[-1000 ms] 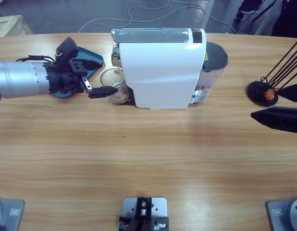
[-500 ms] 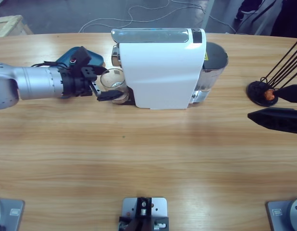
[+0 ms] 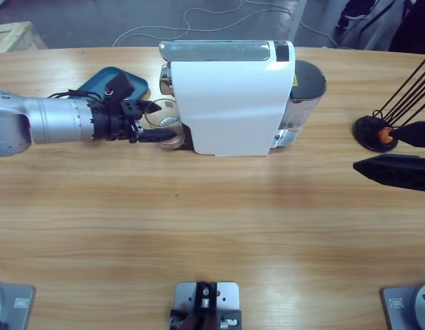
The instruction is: Pour coffee
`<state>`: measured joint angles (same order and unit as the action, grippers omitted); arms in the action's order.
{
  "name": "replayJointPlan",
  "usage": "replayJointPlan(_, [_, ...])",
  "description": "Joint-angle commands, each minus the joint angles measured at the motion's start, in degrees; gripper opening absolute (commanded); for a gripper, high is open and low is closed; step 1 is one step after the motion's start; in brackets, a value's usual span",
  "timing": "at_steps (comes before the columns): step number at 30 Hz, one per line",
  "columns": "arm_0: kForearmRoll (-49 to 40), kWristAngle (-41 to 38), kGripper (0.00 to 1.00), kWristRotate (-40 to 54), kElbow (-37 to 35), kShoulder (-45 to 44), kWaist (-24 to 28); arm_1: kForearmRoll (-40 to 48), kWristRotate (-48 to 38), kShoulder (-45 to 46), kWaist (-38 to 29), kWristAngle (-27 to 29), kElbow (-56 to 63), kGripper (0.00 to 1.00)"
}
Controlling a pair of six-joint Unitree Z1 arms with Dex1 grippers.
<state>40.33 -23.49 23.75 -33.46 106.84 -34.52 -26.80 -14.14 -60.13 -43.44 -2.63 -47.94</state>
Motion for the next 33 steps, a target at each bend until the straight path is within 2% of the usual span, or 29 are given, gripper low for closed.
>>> replayJointPlan(1, [0.82,-0.50,0.181,0.34,6.04,-5.68,5.80,-0.62,0.60,-1.43,-0.49,-0.98,0.25,1.000])
replayJointPlan(8, [0.88,-0.31,0.181,-2.93,8.15,-12.34,18.26,-0.86,0.60,-0.45,-0.47,-1.36,0.04,1.000])
replayJointPlan(13, [0.89,2.75,0.182,-6.40,7.09,-8.75,24.45,-1.06,0.60,-0.59,-0.49,-1.36,-0.05,1.000])
replayJointPlan(21, [2.48,3.56,0.186,-8.75,1.35,0.86,26.21,-1.23,0.60,-2.10,-0.46,-1.36,0.04,1.000])
replayJointPlan(30, [3.36,7.90,0.189,-10.07,-3.01,5.93,26.74,-1.21,0.60,-3.80,-0.46,-1.50,-0.03,1.000])
replayJointPlan(31, [3.41,7.85,0.203,-10.03,-3.24,6.22,26.77,-1.11,0.60,-4.12,-0.46,-1.56,-0.09,1.000])
replayJointPlan(32, [3.44,7.88,0.307,-10.03,-3.26,6.52,26.75,-0.92,0.60,-4.42,-0.49,-1.52,-0.16,1.000])
replayJointPlan(33, [3.44,8.13,0.543,-9.95,-3.01,6.65,26.72,-0.78,0.60,-4.67,-0.47,-1.50,-0.30,1.000])
